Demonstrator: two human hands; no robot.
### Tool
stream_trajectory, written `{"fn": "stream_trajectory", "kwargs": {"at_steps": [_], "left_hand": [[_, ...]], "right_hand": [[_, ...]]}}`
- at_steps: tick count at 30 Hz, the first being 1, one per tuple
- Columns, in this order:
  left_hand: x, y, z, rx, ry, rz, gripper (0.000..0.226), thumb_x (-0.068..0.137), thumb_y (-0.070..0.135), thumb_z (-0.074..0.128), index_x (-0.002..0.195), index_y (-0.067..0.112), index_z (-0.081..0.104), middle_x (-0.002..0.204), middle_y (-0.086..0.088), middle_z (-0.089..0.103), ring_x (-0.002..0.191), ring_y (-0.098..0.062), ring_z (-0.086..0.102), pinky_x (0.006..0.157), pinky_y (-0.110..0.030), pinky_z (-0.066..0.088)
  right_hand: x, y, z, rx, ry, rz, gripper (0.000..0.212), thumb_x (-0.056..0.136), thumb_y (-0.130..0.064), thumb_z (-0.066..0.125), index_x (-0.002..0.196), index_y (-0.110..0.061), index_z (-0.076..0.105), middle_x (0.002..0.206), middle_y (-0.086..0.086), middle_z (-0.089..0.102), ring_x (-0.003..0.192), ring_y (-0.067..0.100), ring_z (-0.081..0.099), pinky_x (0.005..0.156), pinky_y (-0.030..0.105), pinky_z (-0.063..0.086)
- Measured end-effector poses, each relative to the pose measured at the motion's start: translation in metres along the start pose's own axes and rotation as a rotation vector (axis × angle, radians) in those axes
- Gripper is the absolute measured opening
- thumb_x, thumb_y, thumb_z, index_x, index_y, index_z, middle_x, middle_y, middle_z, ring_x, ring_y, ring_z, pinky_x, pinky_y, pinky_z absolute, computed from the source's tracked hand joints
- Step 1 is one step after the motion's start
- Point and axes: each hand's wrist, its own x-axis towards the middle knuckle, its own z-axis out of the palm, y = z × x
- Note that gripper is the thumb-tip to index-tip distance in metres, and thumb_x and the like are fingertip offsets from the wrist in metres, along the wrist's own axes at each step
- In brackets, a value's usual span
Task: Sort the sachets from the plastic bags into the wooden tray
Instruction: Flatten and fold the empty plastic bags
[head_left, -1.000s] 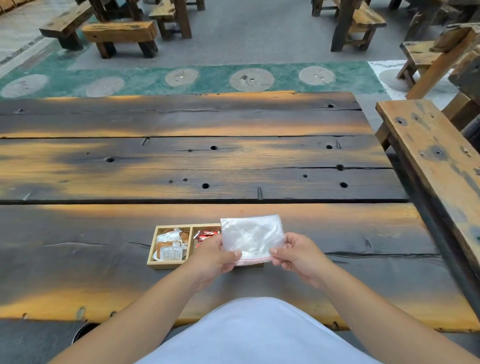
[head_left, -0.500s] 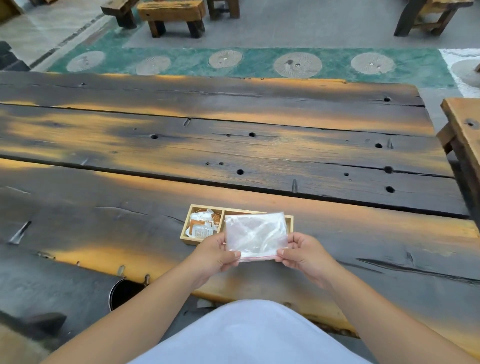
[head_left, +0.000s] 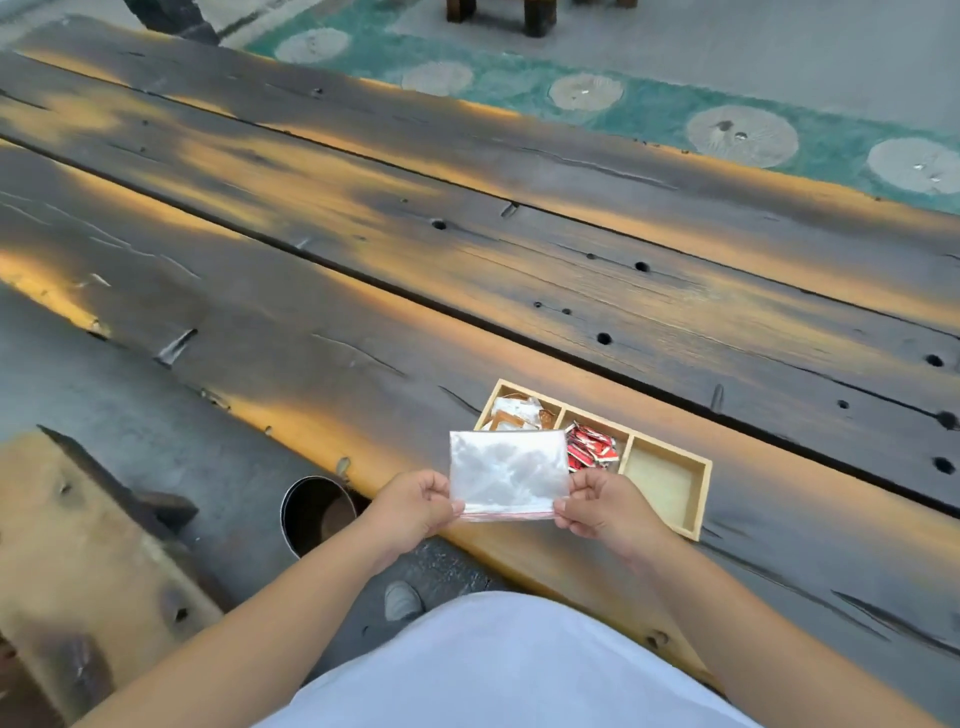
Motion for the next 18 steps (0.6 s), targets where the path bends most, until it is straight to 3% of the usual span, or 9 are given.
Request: {"fn": "stream_trajectory", "kwargs": {"at_steps": [3,7,11,13,18], "left_hand": [[-0.004,-0.021,-0.038,-0.077,0.051,-0.022,0.013,0.084,0.004,0.071,0.079,0.009,0.06,0.062,-0.006,0.06,0.067,-0.021,0.048,0.054,-0.025,0.036],[-0.011,-0.056,-0.092,-0.147,0.096,-0.04,0.014,0.085,0.004,0.07,0.076,0.009,0.06,0.061,-0.006,0.059,0.056,-0.015,0.047,0.052,-0.023,0.038],[-0.017,-0.091,-0.147,-0.239,0.173,-0.079,0.013,0.086,-0.001,0.066,0.077,0.007,0.061,0.058,-0.005,0.057,0.05,-0.013,0.042,0.049,-0.022,0.034],[-0.021,-0.108,-0.173,-0.278,0.208,-0.103,0.01,0.087,-0.002,0.065,0.081,0.006,0.061,0.061,-0.005,0.056,0.051,-0.012,0.044,0.051,-0.021,0.037],[-0.033,-0.157,-0.236,-0.374,0.31,-0.173,0.012,0.087,-0.001,0.065,0.079,0.007,0.06,0.062,-0.006,0.058,0.055,-0.013,0.048,0.054,-0.021,0.04]], "right_hand": [[0.011,-0.015,0.04,-0.067,-0.036,0.013,0.021,0.085,0.004,0.069,0.104,0.008,0.059,0.076,0.017,0.067,0.056,0.008,0.065,0.053,0.017,0.051],[0.027,-0.036,0.103,-0.168,-0.1,-0.011,0.021,0.085,0.005,0.068,0.103,0.012,0.058,0.072,0.015,0.065,0.055,0.008,0.062,0.054,0.018,0.05],[0.047,-0.05,0.172,-0.262,-0.168,0.016,0.013,0.086,0.003,0.067,0.098,0.004,0.061,0.073,0.013,0.066,0.063,0.016,0.059,0.06,0.024,0.049],[0.058,-0.055,0.207,-0.323,-0.202,0.033,0.008,0.086,0.003,0.067,0.091,0.001,0.06,0.064,0.01,0.065,0.061,0.021,0.055,0.055,0.027,0.046],[0.085,-0.065,0.298,-0.468,-0.29,0.045,0.018,0.086,0.004,0.066,0.079,-0.009,0.055,0.06,0.008,0.063,0.056,0.016,0.054,0.052,0.019,0.045]]}}
